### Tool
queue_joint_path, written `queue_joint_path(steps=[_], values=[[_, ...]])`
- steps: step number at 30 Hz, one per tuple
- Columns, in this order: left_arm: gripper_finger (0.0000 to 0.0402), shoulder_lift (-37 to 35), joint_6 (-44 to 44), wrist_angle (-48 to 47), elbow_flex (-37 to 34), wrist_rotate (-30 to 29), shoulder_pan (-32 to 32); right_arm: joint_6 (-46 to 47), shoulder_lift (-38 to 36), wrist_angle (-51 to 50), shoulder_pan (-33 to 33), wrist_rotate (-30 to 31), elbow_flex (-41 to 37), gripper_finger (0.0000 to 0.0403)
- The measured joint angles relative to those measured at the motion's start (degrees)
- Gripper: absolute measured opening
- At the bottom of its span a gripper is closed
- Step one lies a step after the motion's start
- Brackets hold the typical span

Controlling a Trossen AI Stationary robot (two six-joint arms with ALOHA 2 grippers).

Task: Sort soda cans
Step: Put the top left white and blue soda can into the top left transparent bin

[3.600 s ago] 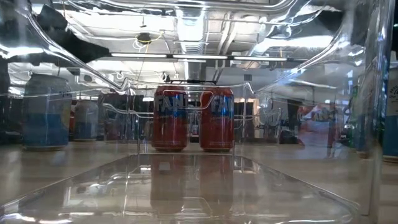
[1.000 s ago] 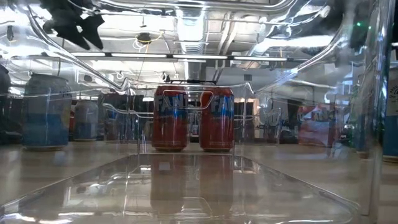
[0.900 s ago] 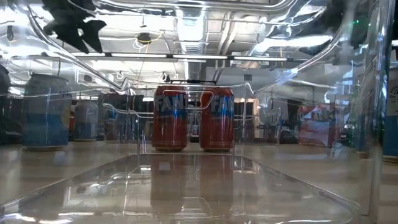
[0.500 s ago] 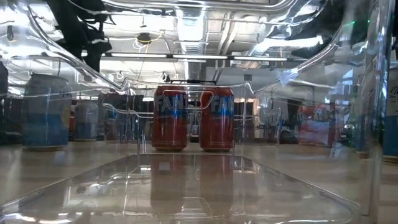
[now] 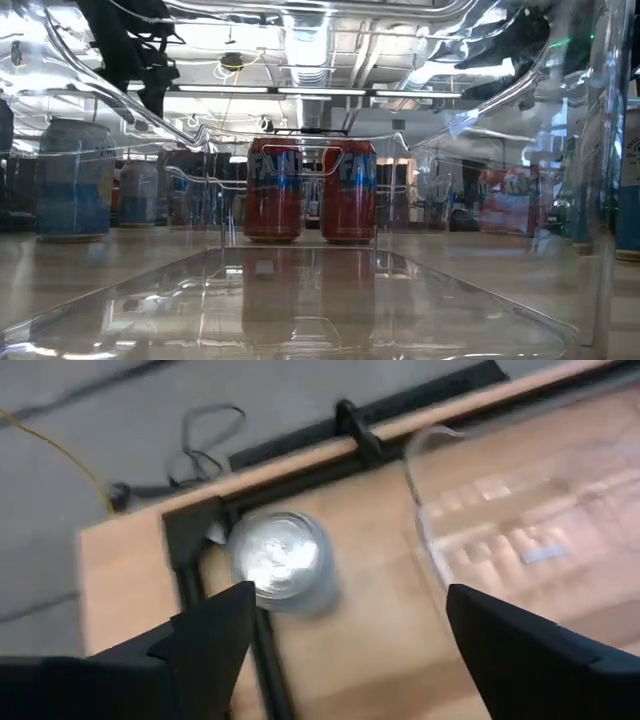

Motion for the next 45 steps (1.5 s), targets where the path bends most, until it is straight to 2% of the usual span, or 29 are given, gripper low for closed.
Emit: queue_joint_path(steps=[5,14,23,25,30,37,45], values=[[0.0332,3.28,-7.32,-2.15,-0.02,4.38,-1.71,1.22,-0.08,-0.02,0.89,0.00,0.00,0.0398],[0.0330,12.34,-11.13,-1.11,0.14,4.82,-4.68,1.83,-0.08,1.09,3.97,-0.01,0.00,0.0398],[0.0330,18.87,-12.43,-7.95,9.40,4.74,-4.68,0.97,-0.08,3.71,4.09,0.00,0.00,0.0398],[0.0330,19.52,-12.58,-9.63,12.73,2.99,-4.68,0.27,-0.10,4.00,4.09,0.00,0.00,0.0398],[0.0330,19.59,-12.65,-11.97,18.20,-5.62,-4.26,-0.31,-0.10,4.37,4.09,0.00,0.00,0.0398],[0.0330,21.17,-16.69,-19.06,18.71,-6.04,-0.06,-0.31,-0.03,4.28,4.09,0.00,0.00,0.0398],[0.0330,25.72,-17.46,-16.68,18.69,-6.52,2.12,-0.29,-0.05,5.04,4.09,0.00,0.00,0.0398]])
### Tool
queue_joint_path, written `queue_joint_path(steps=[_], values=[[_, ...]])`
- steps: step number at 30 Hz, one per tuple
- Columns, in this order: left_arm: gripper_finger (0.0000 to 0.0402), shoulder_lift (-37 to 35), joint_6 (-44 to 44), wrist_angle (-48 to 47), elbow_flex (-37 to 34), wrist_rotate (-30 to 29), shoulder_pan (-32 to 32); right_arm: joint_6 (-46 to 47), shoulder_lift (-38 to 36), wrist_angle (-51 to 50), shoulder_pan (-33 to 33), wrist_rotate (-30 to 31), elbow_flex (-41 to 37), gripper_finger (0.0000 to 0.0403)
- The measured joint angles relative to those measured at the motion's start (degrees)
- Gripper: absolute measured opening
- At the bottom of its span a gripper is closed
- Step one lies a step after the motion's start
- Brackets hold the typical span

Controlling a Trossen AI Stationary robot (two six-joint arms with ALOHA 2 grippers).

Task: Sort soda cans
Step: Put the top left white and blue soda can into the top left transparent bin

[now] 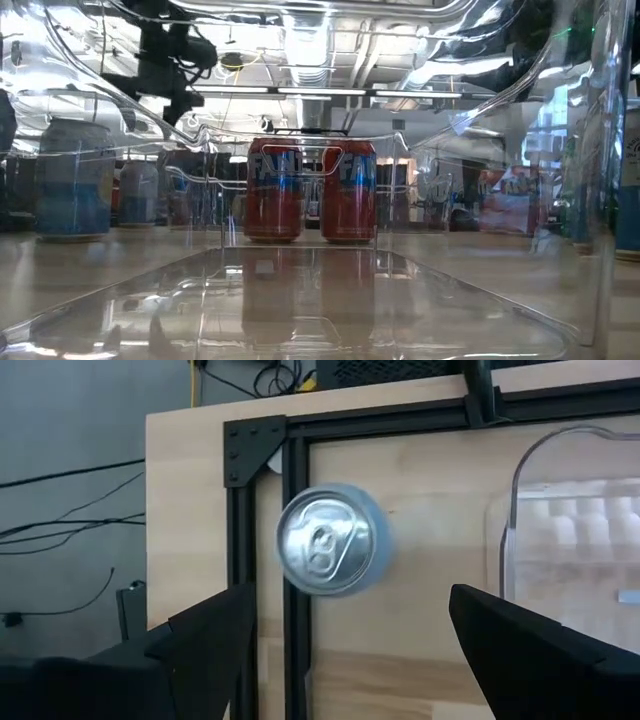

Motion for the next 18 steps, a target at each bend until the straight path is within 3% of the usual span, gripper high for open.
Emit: queue_joint_path(steps=[7,18], values=[[0.0330,5.33,5.20,1.99,-0.02,2.04,2.09,0.00,0.00,-0.13,0.00,0.00,0.00,0.0398],[0.0352,5.90,4.76,3.03,-0.02,-0.29,3.72,-0.42,0.02,-2.12,0.00,0.00,0.00,0.0398]])
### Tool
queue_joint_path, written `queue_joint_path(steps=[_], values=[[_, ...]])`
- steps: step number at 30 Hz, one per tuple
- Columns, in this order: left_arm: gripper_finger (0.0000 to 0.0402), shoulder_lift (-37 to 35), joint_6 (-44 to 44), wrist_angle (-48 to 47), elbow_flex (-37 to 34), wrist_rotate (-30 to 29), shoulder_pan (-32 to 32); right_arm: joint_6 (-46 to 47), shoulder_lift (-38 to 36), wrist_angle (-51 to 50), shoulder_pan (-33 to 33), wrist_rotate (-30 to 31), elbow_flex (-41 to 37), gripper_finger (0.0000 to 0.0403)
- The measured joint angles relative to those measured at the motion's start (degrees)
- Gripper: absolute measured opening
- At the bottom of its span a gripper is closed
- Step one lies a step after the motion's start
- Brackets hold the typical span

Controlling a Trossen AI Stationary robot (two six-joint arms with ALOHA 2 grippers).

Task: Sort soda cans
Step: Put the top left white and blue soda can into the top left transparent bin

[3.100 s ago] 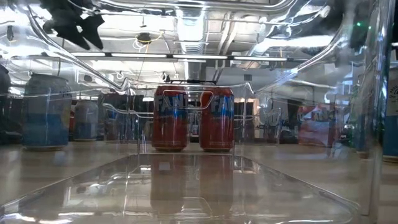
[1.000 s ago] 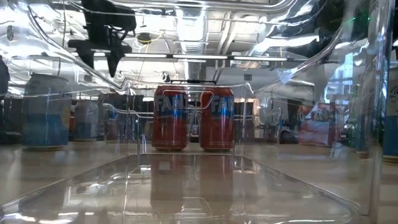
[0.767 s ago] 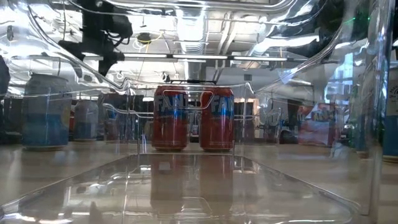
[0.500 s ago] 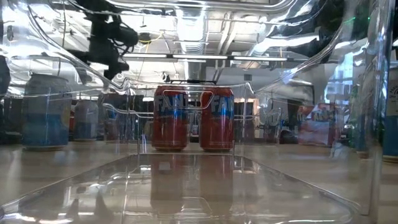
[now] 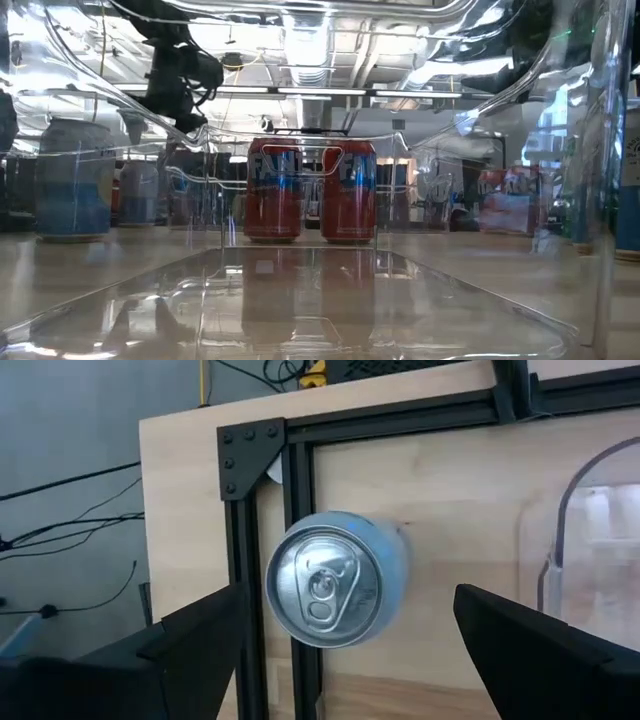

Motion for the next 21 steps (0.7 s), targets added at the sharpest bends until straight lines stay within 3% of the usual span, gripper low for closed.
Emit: queue_joint_path(steps=[6,13,21], values=[[0.0381,0.06,-3.98,1.47,0.00,-1.29,0.05,0.00,-0.02,0.00,0.00,-0.02,0.00,0.0398],[0.0385,0.08,-11.77,1.62,0.00,-1.44,0.64,0.40,0.00,0.00,0.04,-0.01,0.00,0.0398],[0.0385,0.10,-26.85,-0.42,0.00,-1.41,-0.15,0.44,-0.02,-0.72,0.26,-0.02,0.00,0.0398]])
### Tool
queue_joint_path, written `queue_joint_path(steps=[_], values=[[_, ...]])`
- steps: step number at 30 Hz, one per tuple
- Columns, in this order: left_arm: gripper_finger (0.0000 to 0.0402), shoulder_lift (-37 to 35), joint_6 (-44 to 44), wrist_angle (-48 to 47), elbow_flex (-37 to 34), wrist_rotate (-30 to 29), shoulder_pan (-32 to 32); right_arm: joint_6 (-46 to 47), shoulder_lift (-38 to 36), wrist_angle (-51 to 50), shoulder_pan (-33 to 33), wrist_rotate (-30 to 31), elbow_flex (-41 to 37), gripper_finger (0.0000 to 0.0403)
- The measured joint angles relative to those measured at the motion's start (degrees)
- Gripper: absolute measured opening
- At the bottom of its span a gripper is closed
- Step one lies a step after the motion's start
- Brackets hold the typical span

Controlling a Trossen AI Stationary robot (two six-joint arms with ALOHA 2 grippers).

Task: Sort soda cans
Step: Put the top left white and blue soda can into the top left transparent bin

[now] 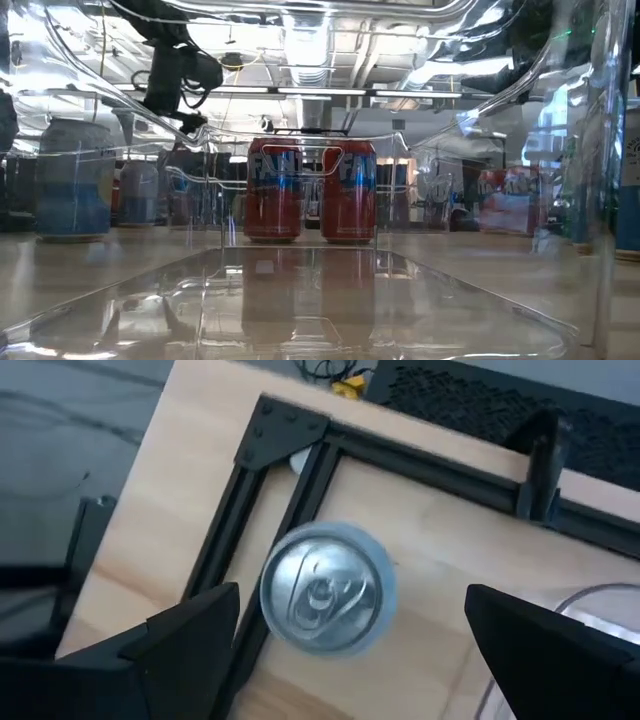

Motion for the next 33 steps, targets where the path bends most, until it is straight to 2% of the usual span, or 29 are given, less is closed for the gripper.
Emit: queue_joint_path(steps=[4,11,23,33], values=[[0.0385,0.00,-6.07,-1.40,-0.98,-1.15,-1.68,0.00,0.01,-0.12,0.30,-0.01,0.00,0.0398],[0.0385,0.04,-15.00,1.31,-8.18,-3.99,-3.40,-0.31,0.00,0.12,0.29,-0.01,0.00,0.0398],[0.0385,0.04,-12.22,13.39,-14.29,-4.56,-1.19,-1.56,0.00,0.21,0.25,-0.02,0.60,0.0398],[0.0385,0.04,-13.09,14.44,-14.80,-5.81,-0.58,-2.04,0.01,0.12,0.19,-0.03,0.66,0.0398]])
